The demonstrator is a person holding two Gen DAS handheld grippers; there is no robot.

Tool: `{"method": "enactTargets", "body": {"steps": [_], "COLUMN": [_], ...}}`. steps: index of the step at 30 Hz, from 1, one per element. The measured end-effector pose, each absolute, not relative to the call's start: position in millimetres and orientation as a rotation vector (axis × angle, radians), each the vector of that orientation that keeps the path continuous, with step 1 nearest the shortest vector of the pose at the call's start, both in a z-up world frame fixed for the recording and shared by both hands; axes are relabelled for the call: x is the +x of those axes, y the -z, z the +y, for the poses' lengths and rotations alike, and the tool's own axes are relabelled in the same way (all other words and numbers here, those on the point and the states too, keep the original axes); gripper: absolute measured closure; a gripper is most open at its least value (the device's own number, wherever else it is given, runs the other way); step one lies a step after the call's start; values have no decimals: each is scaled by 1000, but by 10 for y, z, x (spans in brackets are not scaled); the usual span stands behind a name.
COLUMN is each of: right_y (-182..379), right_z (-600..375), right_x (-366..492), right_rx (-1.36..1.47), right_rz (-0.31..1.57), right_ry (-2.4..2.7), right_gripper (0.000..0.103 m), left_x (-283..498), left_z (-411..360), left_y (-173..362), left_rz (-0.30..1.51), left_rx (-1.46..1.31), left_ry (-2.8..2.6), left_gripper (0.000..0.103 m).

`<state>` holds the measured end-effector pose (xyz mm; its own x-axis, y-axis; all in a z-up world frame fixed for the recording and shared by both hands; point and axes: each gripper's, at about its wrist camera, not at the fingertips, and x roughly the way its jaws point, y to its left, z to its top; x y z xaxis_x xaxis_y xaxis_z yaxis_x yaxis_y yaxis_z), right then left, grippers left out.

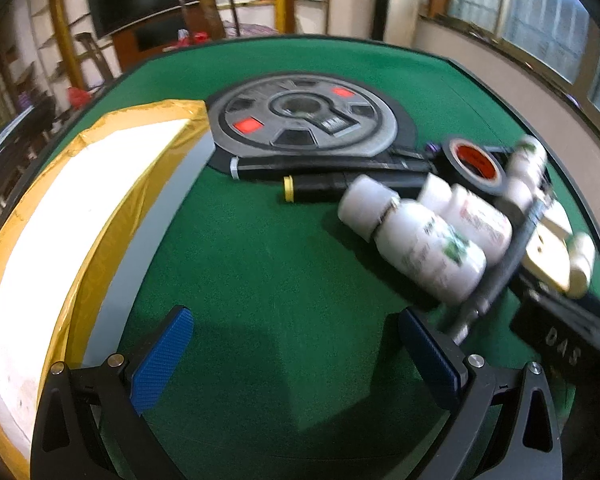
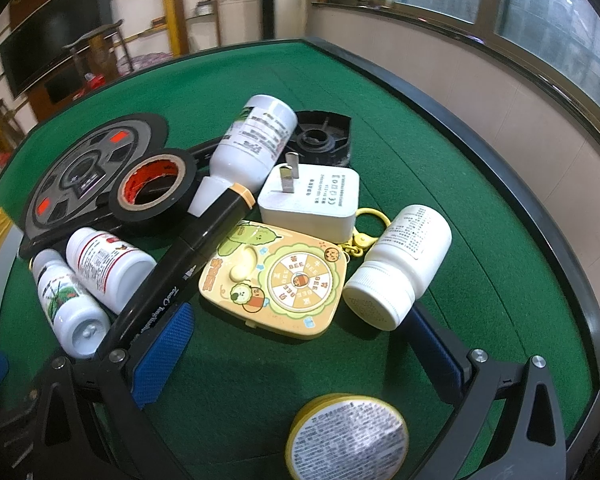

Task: Organize rigid objects

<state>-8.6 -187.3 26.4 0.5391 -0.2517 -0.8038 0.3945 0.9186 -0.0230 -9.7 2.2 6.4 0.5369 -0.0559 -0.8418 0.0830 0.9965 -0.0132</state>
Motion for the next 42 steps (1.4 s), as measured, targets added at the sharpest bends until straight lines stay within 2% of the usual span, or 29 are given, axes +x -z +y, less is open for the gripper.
{"method": "enactTargets", "body": {"steps": [6, 18, 22, 27, 29, 30, 32, 38, 42], "right_y": [-274, -323, -561, -1088, -1132, -1115, -1048, -755, -785], "right_z": [-1905, -1912, -2022, -2054, -2154, -2218, -2344, -2700, -2749], "right_x": [-59, -335, -605, -1212, -1186, -1097, -991, -856, -939], "right_rx": [141, 101, 137, 91, 112, 124, 158, 257, 296], "right_rz": [1004, 1029, 918, 563, 576, 607, 623, 612, 557], "right_ry": [304, 262, 301, 386, 352, 353, 370, 420, 394], "right_gripper": [0, 0, 0, 0, 0, 0, 0, 0, 0], "left_x": [-308, -304, -266, -239, -295, -333, -422, -613, -641], "left_z": [2, 25, 7, -4, 33, 65, 121, 73, 18], "left_y": [-54, -27, -35, -39, -94, -148, -290, -586, -633], "left_rz": [1005, 1003, 1008, 1009, 1003, 999, 963, 813, 790], "left_rx": [80, 68, 66, 61, 33, -3, -44, 116, 125], "left_ry": [159, 156, 123, 139, 172, 212, 258, 148, 124], "left_gripper": [0, 0, 0, 1, 13, 14, 14, 13, 13]}}
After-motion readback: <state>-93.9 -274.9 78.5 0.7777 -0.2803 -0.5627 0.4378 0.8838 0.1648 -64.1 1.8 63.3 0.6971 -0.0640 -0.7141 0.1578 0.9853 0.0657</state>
